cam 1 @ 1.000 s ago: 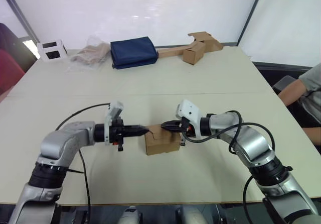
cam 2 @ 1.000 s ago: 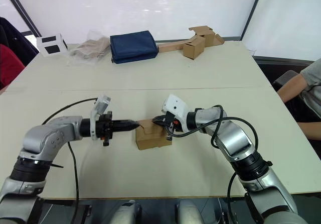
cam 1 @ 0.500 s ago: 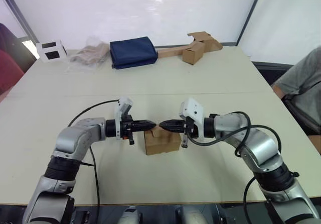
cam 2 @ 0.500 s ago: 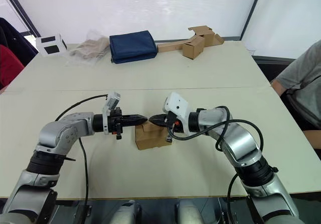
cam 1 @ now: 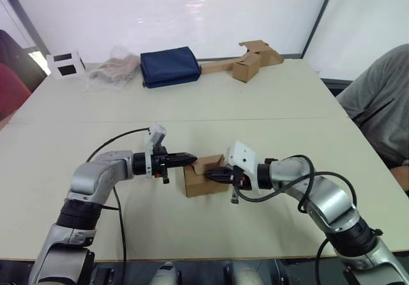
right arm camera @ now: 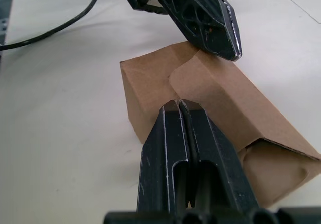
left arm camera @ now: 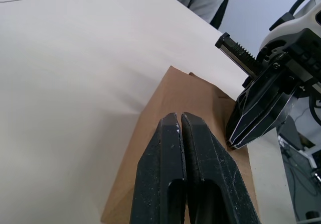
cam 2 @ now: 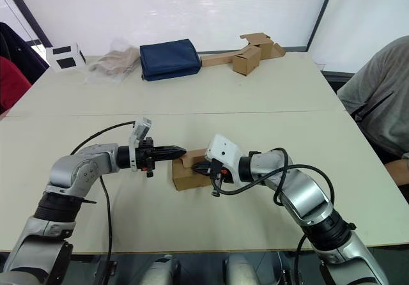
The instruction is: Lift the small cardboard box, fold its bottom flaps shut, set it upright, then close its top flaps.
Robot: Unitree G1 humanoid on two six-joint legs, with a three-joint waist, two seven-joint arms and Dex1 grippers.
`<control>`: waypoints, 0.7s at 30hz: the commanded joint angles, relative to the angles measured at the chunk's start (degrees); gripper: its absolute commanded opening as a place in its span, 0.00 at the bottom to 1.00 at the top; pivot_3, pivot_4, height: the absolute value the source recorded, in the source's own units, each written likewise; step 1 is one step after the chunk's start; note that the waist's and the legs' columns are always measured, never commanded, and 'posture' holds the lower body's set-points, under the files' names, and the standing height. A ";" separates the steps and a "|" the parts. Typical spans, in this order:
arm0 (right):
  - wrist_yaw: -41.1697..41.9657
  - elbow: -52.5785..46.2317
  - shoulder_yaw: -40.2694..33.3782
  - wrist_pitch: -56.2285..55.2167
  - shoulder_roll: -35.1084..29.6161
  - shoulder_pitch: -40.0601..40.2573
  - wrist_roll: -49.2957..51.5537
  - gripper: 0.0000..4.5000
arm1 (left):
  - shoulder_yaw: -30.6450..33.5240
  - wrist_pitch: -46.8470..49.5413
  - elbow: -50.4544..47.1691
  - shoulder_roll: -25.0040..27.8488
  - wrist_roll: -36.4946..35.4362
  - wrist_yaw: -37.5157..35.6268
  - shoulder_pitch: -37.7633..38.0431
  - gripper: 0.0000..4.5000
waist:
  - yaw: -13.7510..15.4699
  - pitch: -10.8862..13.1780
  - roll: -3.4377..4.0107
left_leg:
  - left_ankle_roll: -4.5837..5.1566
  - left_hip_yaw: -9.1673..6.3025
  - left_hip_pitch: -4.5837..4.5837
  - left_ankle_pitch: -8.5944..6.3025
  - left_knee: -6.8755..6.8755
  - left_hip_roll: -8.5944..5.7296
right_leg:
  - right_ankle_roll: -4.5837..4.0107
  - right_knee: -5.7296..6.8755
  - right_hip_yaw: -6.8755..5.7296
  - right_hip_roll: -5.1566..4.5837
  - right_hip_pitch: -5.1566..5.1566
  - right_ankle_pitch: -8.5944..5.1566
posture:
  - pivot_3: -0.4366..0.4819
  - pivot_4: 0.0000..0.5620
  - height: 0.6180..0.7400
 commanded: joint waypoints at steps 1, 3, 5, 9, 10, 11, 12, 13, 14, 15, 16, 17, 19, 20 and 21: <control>-0.62 1.04 0.73 -1.58 0.63 -1.31 -1.91 0.00 | 1.04 -0.90 -0.56 0.23 -0.11 -0.55 0.36 0.02 | 0.00 0.00 0.00 | 0.00 0.00 0.00 0.00 0.00 0.00 | 0.00 0.00 0.00 0.00 0.00 0.00 | 0.48 0.27 1.00; -0.74 1.85 1.10 -2.12 0.78 -1.52 -2.75 0.00 | 1.17 -0.92 -0.45 0.13 -0.26 -0.48 0.33 0.02 | -0.02 0.00 0.00 | 0.00 0.00 0.00 0.00 0.00 0.00 | 0.00 0.00 0.00 0.00 0.00 0.00 | 0.48 0.27 1.00; -0.71 2.28 1.33 -2.53 0.82 -1.60 -3.28 0.00 | 1.31 -0.91 -0.35 0.03 -0.35 -0.37 0.31 0.02 | -0.02 0.00 0.00 | 0.00 0.00 0.00 0.00 0.00 0.00 | 0.00 0.00 0.00 0.00 0.00 0.00 | 0.48 0.27 1.00; -0.21 2.35 1.36 -2.79 0.95 -1.42 -3.43 0.00 | 0.12 -1.56 -1.20 0.20 0.41 -0.82 0.81 0.02 | -0.01 0.00 0.00 | 0.00 0.00 0.00 0.00 0.00 0.00 | 0.00 0.00 0.00 0.00 0.00 0.00 | 0.48 0.27 1.00; 0.00 2.27 1.29 -2.76 0.88 -1.43 -3.35 0.00 | -0.91 -2.19 -1.71 0.45 1.26 -1.13 1.07 0.02 | -0.02 0.00 0.00 | 0.00 0.00 0.00 0.00 0.00 0.00 | 0.00 0.00 0.00 0.00 0.00 0.00 | 0.48 0.27 1.00; 0.11 2.08 1.18 -2.69 0.80 -1.41 -3.26 0.00 | -1.70 -2.87 -2.11 0.66 2.03 -1.31 1.33 0.02 | -0.02 0.00 0.00 | 0.00 0.00 0.00 0.00 0.00 0.00 | 0.00 0.00 0.00 0.00 0.00 0.00 | 0.48 0.27 1.00; 0.17 1.95 1.10 -2.65 0.76 -1.38 -3.22 0.00 | -2.14 -3.35 -2.30 0.78 2.53 -1.41 1.51 0.02 | -0.01 0.00 0.00 | 0.00 0.00 0.00 0.00 0.00 0.00 | 0.00 0.00 0.00 0.00 0.00 0.00 | 0.48 0.27 1.00; 0.09 1.96 0.98 -2.66 0.82 -1.41 -3.28 0.00 | -2.18 -3.43 -2.36 0.72 2.59 -1.43 1.57 0.02 | 0.02 0.00 0.00 | 0.00 0.00 0.00 0.00 0.00 0.00 | 0.00 0.00 0.00 0.00 0.00 0.00 | 0.48 0.27 1.00; 0.02 2.04 0.90 -2.68 0.86 -1.44 -3.38 0.00 | -2.02 -3.30 -2.36 0.57 2.40 -1.33 1.49 0.02 | 0.03 0.00 0.00 | 0.00 0.00 0.00 0.00 0.00 0.00 | 0.00 0.00 0.00 0.00 0.00 0.00 | 0.48 0.27 1.00; 0.05 2.11 0.89 -2.75 0.93 -1.46 -3.41 0.00 | -2.17 -3.44 -2.41 0.68 2.71 -1.37 1.34 0.02 | 0.03 0.00 0.00 | 0.00 0.00 0.00 0.00 0.00 0.00 | 0.00 0.00 0.00 0.00 0.00 0.00 | 0.48 0.27 1.00; 0.10 2.15 0.89 -2.80 0.97 -1.46 -3.43 0.00 | -2.29 -3.56 -2.45 0.77 2.99 -1.42 1.25 0.02 | 0.02 0.00 0.00 | -0.01 0.00 0.00 0.00 0.00 0.00 | 0.00 0.00 0.00 0.00 0.01 0.00 | 0.48 0.27 1.00; 0.02 2.16 0.87 -2.80 1.07 -1.43 -3.46 0.00 | -2.53 -3.72 -2.64 0.95 3.39 -1.53 1.26 0.02 | 0.01 0.00 0.00 | 0.00 0.00 0.00 0.00 0.00 0.00 | 0.00 0.00 0.00 0.00 0.01 0.00 | 0.48 0.27 1.00; 0.04 2.15 0.94 -2.77 1.11 -1.36 -3.52 0.00 | -2.91 -3.98 -2.96 1.20 3.95 -1.84 1.32 0.02 | 0.00 0.00 0.00 | 0.00 0.00 0.00 0.00 0.00 0.00 | 0.00 0.00 0.00 0.00 0.01 0.00 | 0.48 0.27 1.00; 0.24 1.82 0.73 -2.39 1.12 -1.28 -3.07 0.00 | -3.44 -4.52 -3.14 1.50 4.70 -1.94 1.31 0.02 | 0.01 0.00 0.00 | 0.00 0.00 0.00 0.00 0.00 0.00 | 0.00 0.00 0.00 0.00 0.01 0.00 | 0.48 0.27 1.00; 0.95 0.92 0.16 -1.44 0.90 -1.09 -1.78 0.00 | -4.06 -5.14 -3.35 1.88 5.45 -2.22 1.32 0.02 | 0.02 0.00 0.00 | 0.00 0.00 0.00 0.00 0.00 0.00 | 0.00 0.00 0.00 0.00 0.01 0.00 | 0.48 0.27 1.00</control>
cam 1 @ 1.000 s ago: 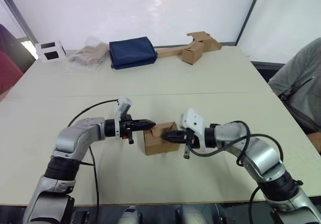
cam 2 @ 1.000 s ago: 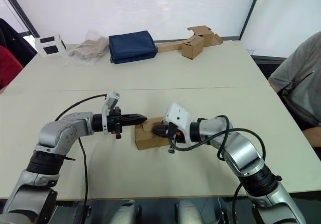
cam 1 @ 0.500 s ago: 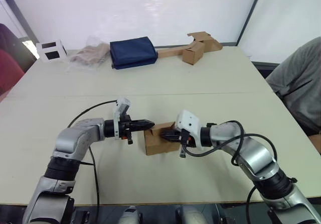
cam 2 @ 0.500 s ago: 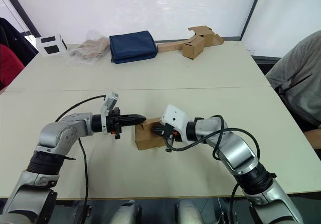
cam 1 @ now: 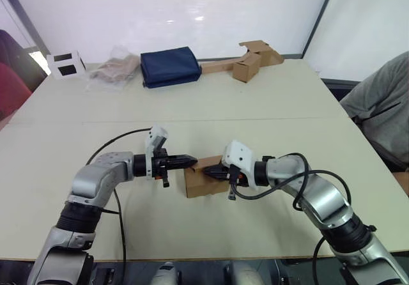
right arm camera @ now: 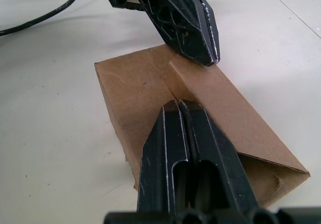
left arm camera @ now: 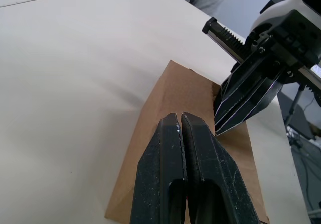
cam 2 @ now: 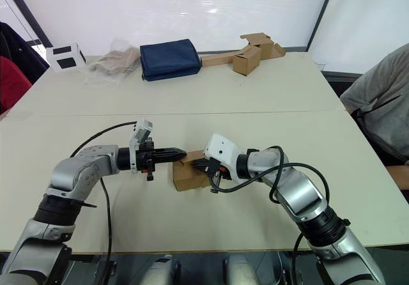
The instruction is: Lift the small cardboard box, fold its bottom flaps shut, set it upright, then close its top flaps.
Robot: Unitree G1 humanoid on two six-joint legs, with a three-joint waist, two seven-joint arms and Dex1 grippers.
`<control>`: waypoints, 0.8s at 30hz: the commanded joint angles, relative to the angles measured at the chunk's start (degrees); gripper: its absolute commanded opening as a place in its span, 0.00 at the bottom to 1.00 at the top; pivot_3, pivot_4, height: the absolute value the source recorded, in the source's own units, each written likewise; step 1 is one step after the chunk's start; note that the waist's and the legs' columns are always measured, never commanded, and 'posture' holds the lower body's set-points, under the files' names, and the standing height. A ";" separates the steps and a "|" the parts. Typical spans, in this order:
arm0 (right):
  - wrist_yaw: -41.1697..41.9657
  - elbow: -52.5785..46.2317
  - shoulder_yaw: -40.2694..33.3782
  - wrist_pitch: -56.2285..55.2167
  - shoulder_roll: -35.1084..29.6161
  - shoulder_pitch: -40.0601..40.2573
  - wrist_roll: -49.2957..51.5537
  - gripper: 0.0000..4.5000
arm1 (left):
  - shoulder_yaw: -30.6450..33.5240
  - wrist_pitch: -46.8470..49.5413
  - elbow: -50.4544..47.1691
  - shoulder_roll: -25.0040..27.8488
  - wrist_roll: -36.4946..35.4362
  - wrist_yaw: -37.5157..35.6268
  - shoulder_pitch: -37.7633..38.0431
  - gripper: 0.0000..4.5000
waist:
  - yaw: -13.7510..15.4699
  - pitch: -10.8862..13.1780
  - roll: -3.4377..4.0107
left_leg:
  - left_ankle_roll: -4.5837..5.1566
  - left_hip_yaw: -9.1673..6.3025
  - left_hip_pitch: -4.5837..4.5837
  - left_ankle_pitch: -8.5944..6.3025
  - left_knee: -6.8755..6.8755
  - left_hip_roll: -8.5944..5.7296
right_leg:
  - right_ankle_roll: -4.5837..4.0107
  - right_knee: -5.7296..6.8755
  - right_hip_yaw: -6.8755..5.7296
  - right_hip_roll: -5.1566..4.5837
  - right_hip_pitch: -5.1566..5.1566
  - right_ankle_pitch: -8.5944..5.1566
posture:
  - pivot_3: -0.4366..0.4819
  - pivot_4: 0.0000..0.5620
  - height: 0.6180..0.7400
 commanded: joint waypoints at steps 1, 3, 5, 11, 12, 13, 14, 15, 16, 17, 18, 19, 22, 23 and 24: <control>1.61 -2.77 -2.08 2.42 -0.26 0.08 3.21 0.00 | -2.75 -2.02 -1.69 1.48 3.20 -0.97 0.10 0.02 | 0.00 0.00 0.00 | 0.00 0.00 0.00 0.00 0.00 0.00 | 0.00 0.00 0.00 0.00 0.01 0.00 | 0.48 0.27 1.00; 2.77 -4.33 -3.50 4.39 -0.83 0.38 5.79 0.00 | -3.63 -3.25 -1.73 1.92 4.59 -1.06 0.18 0.02 | 0.02 0.00 0.00 | 0.00 0.00 0.00 0.00 0.00 0.00 | 0.00 0.00 0.00 0.00 0.02 0.00 | 0.48 0.27 1.00; 3.31 -5.26 -4.93 5.86 -1.22 0.47 7.66 0.00 | -4.05 -3.94 -1.85 2.14 5.38 -1.17 0.21 0.02 | 0.03 0.00 0.00 | 0.00 0.00 0.00 0.00 0.00 0.00 | 0.00 -0.01 0.00 0.00 0.01 0.00 | 0.48 0.27 1.00; 1.13 -3.76 -9.82 6.34 -0.06 -0.28 10.12 0.00 | -0.27 -1.04 -3.68 1.46 1.39 -0.16 -0.96 0.02 | -0.01 0.00 0.00 | 0.00 0.00 0.01 0.00 -0.01 0.00 | 0.00 -0.01 0.00 0.01 0.02 0.00 | 0.48 0.27 1.00; 0.14 -3.01 -10.55 6.02 0.61 -0.71 10.01 0.00 | 1.37 0.58 -4.60 1.25 -0.60 0.45 -1.55 0.02 | -0.02 0.00 0.00 | 0.01 0.00 0.01 0.00 -0.01 0.00 | 0.00 -0.01 0.00 0.01 0.02 0.00 | 0.48 0.27 1.00; -0.57 -2.50 -11.06 5.82 1.12 -0.99 9.95 0.00 | 2.43 1.71 -5.26 1.11 -1.87 0.91 -1.93 0.02 | -0.02 0.00 -0.01 | 0.00 0.00 0.01 0.00 -0.01 0.00 | 0.00 -0.01 0.00 0.01 0.02 0.00 | 0.48 0.27 1.00; -1.15 -1.80 -11.25 5.30 1.61 -1.36 9.56 0.00 | 3.22 2.54 -6.16 1.16 -2.66 1.46 -2.36 0.02 | -0.04 0.01 0.00 | 0.00 0.00 0.01 0.00 -0.01 0.00 | 0.00 -0.01 0.00 0.01 0.02 0.00 | 0.48 0.27 1.00; -1.74 -0.83 -10.91 4.68 2.04 -1.71 8.77 0.00 | 3.19 2.78 -7.48 1.52 -2.61 1.79 -2.53 0.02 | -0.04 0.01 -0.01 | 0.01 0.00 0.01 0.00 -0.01 0.01 | 0.00 0.00 0.00 0.01 0.02 0.00 | 0.48 0.27 1.00; -2.12 0.23 -9.82 3.62 2.18 -1.92 7.44 0.00 | 2.83 2.89 -8.68 1.67 -2.36 2.29 -2.62 0.02 | -0.05 0.01 -0.01 | 0.01 -0.01 0.01 0.00 -0.01 0.01 | 0.00 0.00 -0.01 0.02 0.01 0.00 | 0.48 0.27 1.00; -2.38 0.98 -9.02 2.84 2.25 -2.05 6.52 0.00 | 2.59 3.03 -9.51 1.73 -2.19 2.66 -2.66 0.02 | -0.05 0.01 -0.01 | 0.00 -0.01 0.01 0.00 -0.01 0.01 | 0.00 0.00 0.00 0.02 0.01 0.00 | 0.48 0.27 1.00; -2.37 1.48 -8.17 2.21 2.26 -2.06 5.77 0.00 | 2.26 3.23 -10.07 1.67 -2.06 2.93 -2.65 0.02 | -0.04 0.01 -0.01 | 0.00 0.00 0.01 0.00 -0.01 0.00 | 0.00 0.00 0.00 0.01 0.01 0.00 | 0.48 0.27 1.00; -2.36 1.80 -7.60 1.83 2.40 -2.02 5.38 0.00 | 1.76 3.06 -10.27 1.50 -1.50 3.37 -2.64 0.02 | -0.04 0.01 -0.01 | 0.00 0.01 0.01 0.00 -0.01 0.01 | 0.00 -0.01 0.00 0.01 0.01 0.00 | 0.48 0.27 1.00; -1.96 2.14 -6.57 1.24 2.67 -1.84 5.06 0.00 | -1.57 0.20 -10.19 1.78 2.73 4.25 -2.14 0.02 | -0.04 0.01 -0.01 | 0.00 0.00 0.01 0.00 -0.02 0.00 | 0.00 -0.02 0.00 0.01 0.01 0.00 | 0.48 0.27 1.00; -1.90 2.14 -6.16 1.15 2.52 -1.77 4.73 0.00 | -2.32 -0.25 -10.27 1.87 3.49 4.36 -1.88 0.02 | -0.01 0.01 -0.01 | 0.00 0.00 0.01 0.00 -0.02 0.00 | 0.00 -0.01 0.00 0.01 0.01 0.00 | 0.48 0.27 1.00; -1.78 2.15 -5.74 1.00 2.27 -1.65 4.32 0.00 | -2.60 -0.22 -10.40 1.75 3.56 4.38 -1.66 0.02 | -0.02 0.01 -0.01 | 0.00 0.01 0.01 0.00 -0.01 0.00 | 0.00 -0.02 0.00 0.01 0.01 0.00 | 0.48 0.27 1.00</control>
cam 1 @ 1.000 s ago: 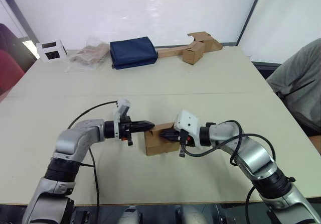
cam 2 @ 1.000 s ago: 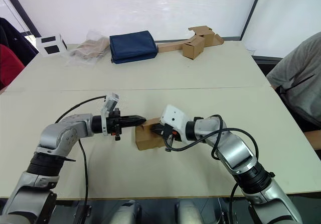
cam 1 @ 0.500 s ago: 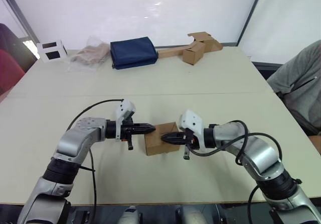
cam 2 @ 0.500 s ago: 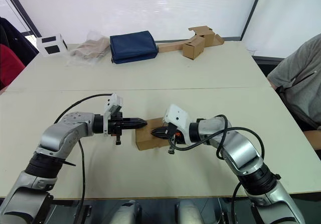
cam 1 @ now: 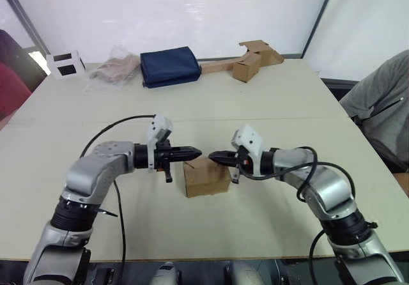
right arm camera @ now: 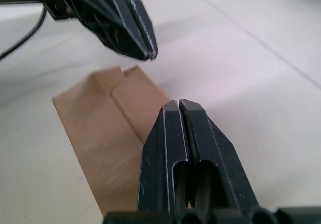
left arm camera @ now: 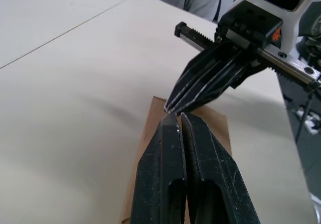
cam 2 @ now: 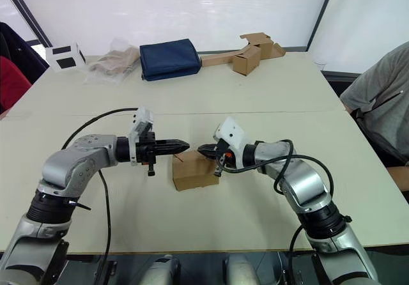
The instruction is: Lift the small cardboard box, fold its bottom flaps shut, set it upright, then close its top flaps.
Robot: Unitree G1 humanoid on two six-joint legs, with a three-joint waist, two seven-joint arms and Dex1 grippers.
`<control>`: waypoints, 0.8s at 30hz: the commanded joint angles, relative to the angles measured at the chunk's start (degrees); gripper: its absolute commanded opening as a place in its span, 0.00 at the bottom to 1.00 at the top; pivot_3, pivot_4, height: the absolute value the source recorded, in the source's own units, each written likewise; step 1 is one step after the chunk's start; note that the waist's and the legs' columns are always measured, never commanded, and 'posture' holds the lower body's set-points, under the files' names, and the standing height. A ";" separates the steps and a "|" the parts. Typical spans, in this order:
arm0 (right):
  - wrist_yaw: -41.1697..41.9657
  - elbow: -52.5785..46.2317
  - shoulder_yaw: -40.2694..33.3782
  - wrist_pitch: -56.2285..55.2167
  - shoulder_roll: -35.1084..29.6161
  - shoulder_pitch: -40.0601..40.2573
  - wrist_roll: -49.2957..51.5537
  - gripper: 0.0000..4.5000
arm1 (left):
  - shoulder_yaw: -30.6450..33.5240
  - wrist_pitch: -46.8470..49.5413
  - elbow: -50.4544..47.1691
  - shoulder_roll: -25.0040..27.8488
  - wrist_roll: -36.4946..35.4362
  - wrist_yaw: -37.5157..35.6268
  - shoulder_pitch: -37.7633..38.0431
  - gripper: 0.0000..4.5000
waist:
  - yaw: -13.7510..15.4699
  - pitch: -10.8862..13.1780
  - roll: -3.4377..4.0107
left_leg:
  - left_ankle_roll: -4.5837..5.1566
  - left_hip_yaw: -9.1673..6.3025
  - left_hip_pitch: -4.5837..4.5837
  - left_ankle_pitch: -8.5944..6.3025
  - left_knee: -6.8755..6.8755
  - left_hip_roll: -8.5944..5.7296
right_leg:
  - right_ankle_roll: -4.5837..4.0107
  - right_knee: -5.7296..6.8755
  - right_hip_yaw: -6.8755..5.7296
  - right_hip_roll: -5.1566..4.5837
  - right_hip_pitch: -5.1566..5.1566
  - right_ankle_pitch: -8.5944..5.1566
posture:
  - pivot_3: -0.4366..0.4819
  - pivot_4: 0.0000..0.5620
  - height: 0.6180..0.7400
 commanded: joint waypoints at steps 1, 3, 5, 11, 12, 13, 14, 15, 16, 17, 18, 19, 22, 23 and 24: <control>0.38 -1.05 0.56 -1.60 -0.33 -0.24 -0.98 0.00 | -1.46 -1.53 -1.78 0.22 1.57 0.34 0.48 0.02 | -0.02 0.00 0.00 | 0.00 0.00 0.00 0.00 0.00 0.00 | 0.00 0.00 0.00 0.00 0.00 0.00 | 0.48 0.27 1.00; 0.73 -0.94 1.06 -1.96 -0.78 0.06 -1.57 0.00 | -1.97 -1.52 -2.04 0.18 1.87 0.41 0.78 0.02 | -0.02 0.00 0.00 | 0.00 0.00 0.00 0.00 0.00 0.00 | 0.00 0.00 0.00 0.00 0.00 0.00 | 0.48 0.27 1.00; 1.08 -0.77 1.61 -2.43 -1.09 0.41 -2.22 0.00 | -3.74 -2.75 -2.14 0.80 3.62 -0.10 1.38 0.02 | -0.01 0.00 0.00 | 0.00 0.00 0.00 0.00 0.00 0.00 | 0.00 0.00 0.00 0.00 -0.01 0.00 | 0.48 0.27 1.00; 1.25 -0.30 3.02 -3.29 -1.27 1.15 -4.00 0.00 | -4.53 -3.54 -1.31 -0.11 4.77 0.70 2.49 0.02 | 0.00 0.00 0.00 | 0.00 0.00 0.00 0.00 0.00 0.00 | 0.00 0.00 0.00 0.00 0.00 0.00 | 0.48 0.27 1.00; 1.23 -0.20 2.99 -3.40 -1.28 1.26 -4.18 0.00 | -4.40 -3.49 -1.32 -0.10 4.68 0.70 2.66 0.02 | 0.00 0.00 0.00 | 0.00 0.00 0.00 0.00 0.00 0.00 | 0.00 0.00 0.00 0.00 0.00 0.00 | 0.48 0.27 1.00; 1.20 -0.14 2.88 -3.42 -1.26 1.35 -4.29 0.00 | -4.31 -3.67 -1.34 0.03 4.71 0.56 2.91 0.02 | -0.01 0.00 0.00 | 0.00 0.00 0.00 0.00 0.00 0.00 | 0.00 0.00 0.00 0.00 0.00 0.00 | 0.48 0.27 1.00; 1.28 -0.27 2.36 -3.38 -1.00 1.64 -3.71 0.00 | -3.65 -4.00 -1.50 -0.27 4.24 0.61 3.21 0.02 | -0.01 0.00 0.00 | 0.00 0.00 0.00 0.00 0.00 0.00 | 0.00 0.00 0.00 0.00 0.00 0.00 | 0.48 0.27 1.00; 1.36 -0.38 1.99 -3.36 -0.81 1.85 -3.28 0.00 | -3.17 -4.25 -1.62 -0.50 3.90 0.64 3.42 0.02 | -0.01 0.00 0.00 | 0.00 0.00 0.00 0.00 0.00 0.00 | 0.00 0.00 0.00 0.00 0.00 0.00 | 0.48 0.27 1.00; 1.08 -0.82 0.42 -2.42 0.31 2.20 -1.22 0.00 | -1.73 -3.82 -1.80 -1.36 2.82 1.65 3.40 0.02 | -0.01 0.00 0.00 | 0.00 0.00 0.00 0.00 0.00 0.00 | 0.00 0.00 0.00 0.00 0.00 0.00 | 0.48 0.27 1.00; 0.34 -1.23 -1.53 -1.41 1.72 2.31 1.00 0.00 | -0.03 -2.76 -1.74 -2.12 1.50 2.92 3.12 0.02 | 0.04 0.00 0.00 | 0.00 0.00 0.00 0.00 0.00 0.00 | 0.00 0.00 0.00 0.00 0.00 0.00 | 0.48 0.27 1.00; -0.49 -1.91 -4.08 -0.54 3.10 2.59 3.47 0.00 | 1.35 -3.50 -1.90 -2.43 1.59 4.28 3.19 0.02 | 0.02 0.00 0.00 | 0.00 -0.01 0.00 0.00 0.01 0.00 | 0.00 0.00 0.00 0.00 0.01 0.00 | 0.48 0.27 1.00; -1.60 -2.92 -7.36 0.31 4.71 2.93 6.46 0.00 | 4.18 -5.67 -2.14 -3.79 1.20 6.46 3.63 0.02 | 0.02 0.00 0.00 | 0.00 -0.01 0.00 0.00 0.01 0.01 | 0.00 0.01 0.00 0.00 0.01 0.00 | 0.48 0.27 1.00; -8.89 -5.24 -20.50 2.39 10.25 2.72 16.21 0.00 | 13.17 -8.43 -4.70 -4.85 -0.02 12.96 5.64 0.02 | -0.02 0.00 0.00 | 0.00 -0.02 -0.01 0.00 0.00 0.04 | 0.00 0.01 0.00 0.00 -0.01 0.00 | 0.48 0.27 1.00; -10.66 -5.88 -23.36 3.22 11.00 2.87 18.54 0.00 | 14.39 -6.16 -5.60 -3.94 -1.38 13.18 6.20 0.02 | -0.01 0.00 0.00 | 0.00 -0.02 -0.01 0.00 0.00 0.05 | 0.00 0.01 0.00 0.00 -0.02 0.00 | 0.48 0.27 1.00; -11.86 -6.91 -26.72 4.28 10.88 3.69 21.56 0.00 | 15.76 -2.25 -6.20 -1.84 -3.75 12.17 7.15 0.02 | 0.02 0.00 0.00 | 0.00 -0.03 -0.02 0.00 -0.01 0.05 | 0.00 0.02 0.01 0.00 -0.03 0.00 | 0.48 0.27 1.00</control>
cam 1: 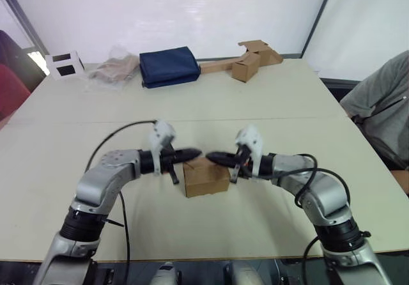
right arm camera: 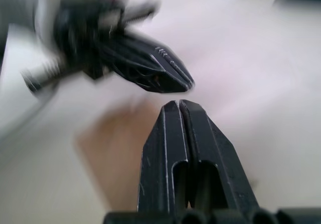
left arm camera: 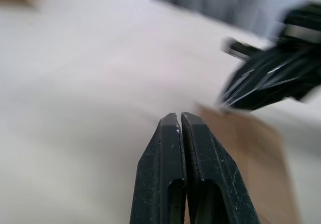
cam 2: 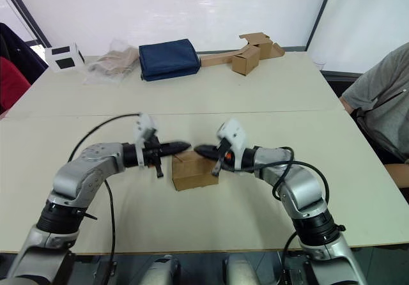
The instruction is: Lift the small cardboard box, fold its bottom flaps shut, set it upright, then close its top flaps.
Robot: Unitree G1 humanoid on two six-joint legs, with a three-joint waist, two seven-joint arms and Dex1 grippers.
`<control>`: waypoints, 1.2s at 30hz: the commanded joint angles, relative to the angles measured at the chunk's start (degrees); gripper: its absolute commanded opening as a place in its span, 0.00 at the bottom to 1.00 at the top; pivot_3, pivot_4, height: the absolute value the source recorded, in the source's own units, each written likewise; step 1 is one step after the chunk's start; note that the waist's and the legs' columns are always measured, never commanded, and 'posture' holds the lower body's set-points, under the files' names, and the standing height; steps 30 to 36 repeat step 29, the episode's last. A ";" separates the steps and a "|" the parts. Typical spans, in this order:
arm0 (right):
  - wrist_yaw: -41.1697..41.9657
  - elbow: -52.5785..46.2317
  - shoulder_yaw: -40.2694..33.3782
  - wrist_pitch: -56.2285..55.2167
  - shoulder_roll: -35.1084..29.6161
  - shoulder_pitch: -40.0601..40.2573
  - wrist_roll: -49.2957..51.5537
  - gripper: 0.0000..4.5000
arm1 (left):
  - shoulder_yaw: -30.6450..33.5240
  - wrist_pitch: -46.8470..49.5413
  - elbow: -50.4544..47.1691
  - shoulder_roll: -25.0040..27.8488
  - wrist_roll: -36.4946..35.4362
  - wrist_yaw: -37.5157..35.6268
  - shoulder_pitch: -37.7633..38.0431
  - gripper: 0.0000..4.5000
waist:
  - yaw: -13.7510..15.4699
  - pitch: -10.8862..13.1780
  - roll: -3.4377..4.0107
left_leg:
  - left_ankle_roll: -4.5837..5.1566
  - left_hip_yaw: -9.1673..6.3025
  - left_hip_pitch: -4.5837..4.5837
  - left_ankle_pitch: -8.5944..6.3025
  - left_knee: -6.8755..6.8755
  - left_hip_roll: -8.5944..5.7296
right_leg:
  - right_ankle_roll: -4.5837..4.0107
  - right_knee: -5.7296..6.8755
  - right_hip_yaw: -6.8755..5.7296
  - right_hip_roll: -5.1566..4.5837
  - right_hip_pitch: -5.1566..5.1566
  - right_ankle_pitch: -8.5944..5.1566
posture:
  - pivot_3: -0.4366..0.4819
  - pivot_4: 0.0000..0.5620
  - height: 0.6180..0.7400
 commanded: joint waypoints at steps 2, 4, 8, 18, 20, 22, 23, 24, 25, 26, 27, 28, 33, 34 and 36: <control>-6.72 -5.54 -15.73 4.60 -0.40 2.02 14.43 0.00 | 8.70 8.87 -4.54 7.02 -7.37 -0.08 3.98 0.02 | 0.00 -0.01 0.02 | 0.00 0.01 0.00 0.00 -0.03 -0.01 | 0.00 -0.02 0.00 0.00 0.01 0.00 | 0.48 0.27 1.00; -9.05 -5.13 -20.71 8.52 -1.59 4.71 21.06 0.00 | 10.64 7.85 -4.66 9.93 -6.17 -0.21 7.93 0.02 | 0.03 -0.01 0.02 | 0.01 0.03 0.01 0.00 -0.05 -0.02 | 0.00 -0.03 0.00 -0.02 0.03 0.00 | 0.48 0.27 1.00; -6.72 -6.82 -21.94 9.33 -8.33 16.66 18.95 0.00 | 14.28 9.22 -8.52 13.35 -7.39 0.44 17.13 0.02 | 0.17 0.00 0.03 | 0.01 0.05 0.02 0.00 -0.07 -0.03 | 0.00 -0.08 0.01 -0.03 0.06 0.00 | 0.48 0.27 1.00; 0.71 -7.82 -16.22 5.37 -18.64 32.25 12.91 0.00 | 18.43 11.28 -15.53 17.70 -10.47 -2.98 35.01 0.02 | 0.07 0.00 0.05 | 0.02 0.18 0.20 -0.01 -0.12 0.04 | -0.02 -0.11 0.13 0.05 0.16 -0.02 | 0.48 0.27 1.00; 0.96 -7.26 -15.99 4.84 -18.47 31.72 12.91 0.00 | 17.67 10.57 -15.46 18.05 -10.15 -3.99 36.94 0.02 | 0.11 0.00 0.05 | 0.02 0.20 0.39 -0.02 -0.12 0.03 | -0.02 -0.16 0.14 0.03 0.39 -0.02 | 0.48 0.27 1.00; 1.01 -6.77 -15.58 4.32 -18.45 31.29 12.44 0.00 | 17.39 10.22 -14.97 18.09 -10.16 -4.54 37.81 0.02 | 0.17 0.00 0.05 | 0.02 0.20 0.57 -0.03 -0.21 0.03 | -0.02 -0.37 0.13 0.03 0.61 -0.02 | 0.48 0.27 1.00; 1.37 -6.44 -15.11 3.95 -18.73 31.13 11.93 0.00 | 17.22 10.02 -14.54 17.85 -10.16 -4.65 38.05 0.02 | 0.19 0.00 0.05 | 0.04 0.20 0.61 -0.04 -0.23 0.04 | -0.02 -0.44 0.11 0.03 0.68 -0.02 | 0.48 0.27 1.00; 1.58 -6.08 -14.65 3.54 -18.93 30.93 11.35 0.00 | 17.11 10.59 -14.07 17.80 -10.52 -4.72 38.16 0.02 | 0.19 0.00 0.05 | 0.05 0.19 0.61 -0.05 -0.24 0.04 | -0.01 -0.49 0.10 0.03 0.70 -0.02 | 0.48 0.27 1.00; 1.63 -5.93 -14.24 3.28 -18.99 30.76 10.93 0.00 | 17.10 10.98 -13.62 17.84 -10.74 -4.91 38.23 0.02 | 0.19 0.00 0.05 | 0.05 0.20 0.61 -0.05 -0.24 0.04 | -0.01 -0.53 0.10 0.02 0.71 -0.02 | 0.48 0.27 1.00; 1.58 -5.78 -13.99 3.19 -18.90 30.52 10.78 0.00 | 16.89 10.93 -13.31 18.09 -10.58 -5.31 38.30 0.02 | 0.18 0.00 0.05 | 0.06 0.20 0.61 -0.06 -0.24 0.04 | -0.01 -0.56 0.10 0.02 0.73 -0.02 | 0.48 0.27 1.00; 1.50 -5.69 -13.84 3.13 -18.82 30.36 10.74 0.00 | 16.75 10.83 -13.12 18.29 -10.45 -5.62 38.33 0.02 | 0.16 0.00 0.05 | 0.06 0.20 0.61 -0.06 -0.24 0.04 | -0.01 -0.56 0.10 0.01 0.73 -0.01 | 0.48 0.27 1.00; 1.45 -5.55 -13.82 3.07 -18.67 30.03 10.89 0.00 | 16.82 10.91 -12.97 18.15 -10.77 -5.73 38.09 0.02 | 0.16 0.00 0.05 | 0.06 0.20 0.62 -0.06 -0.24 0.04 | -0.01 -0.56 0.11 0.02 0.73 -0.01 | 0.48 0.27 1.00; 1.13 -5.67 -13.58 3.12 -18.41 29.68 10.98 0.00 | 17.01 10.86 -12.47 18.20 -11.00 -6.08 37.88 0.02 | 0.16 0.00 0.05 | 0.06 0.20 0.62 -0.06 -0.25 0.04 | -0.01 -0.56 0.10 0.02 0.73 -0.01 | 0.48 0.27 1.00; 1.13 -5.67 -13.58 3.12 -18.41 29.68 10.98 0.00 | 17.01 10.86 -12.47 18.20 -11.00 -6.08 37.88 0.02 | 0.16 0.00 0.05 | 0.06 0.20 0.62 -0.06 -0.25 0.04 | -0.01 -0.56 0.10 0.02 0.73 -0.01 | 0.48 0.27 1.00; 1.13 -5.67 -13.58 3.12 -18.41 29.68 10.98 0.00 | 17.01 10.86 -12.47 18.20 -11.00 -6.08 37.88 0.02 | 0.16 0.00 0.05 | 0.06 0.20 0.62 -0.06 -0.25 0.04 | -0.01 -0.56 0.10 0.02 0.73 -0.01 | 0.48 0.27 1.00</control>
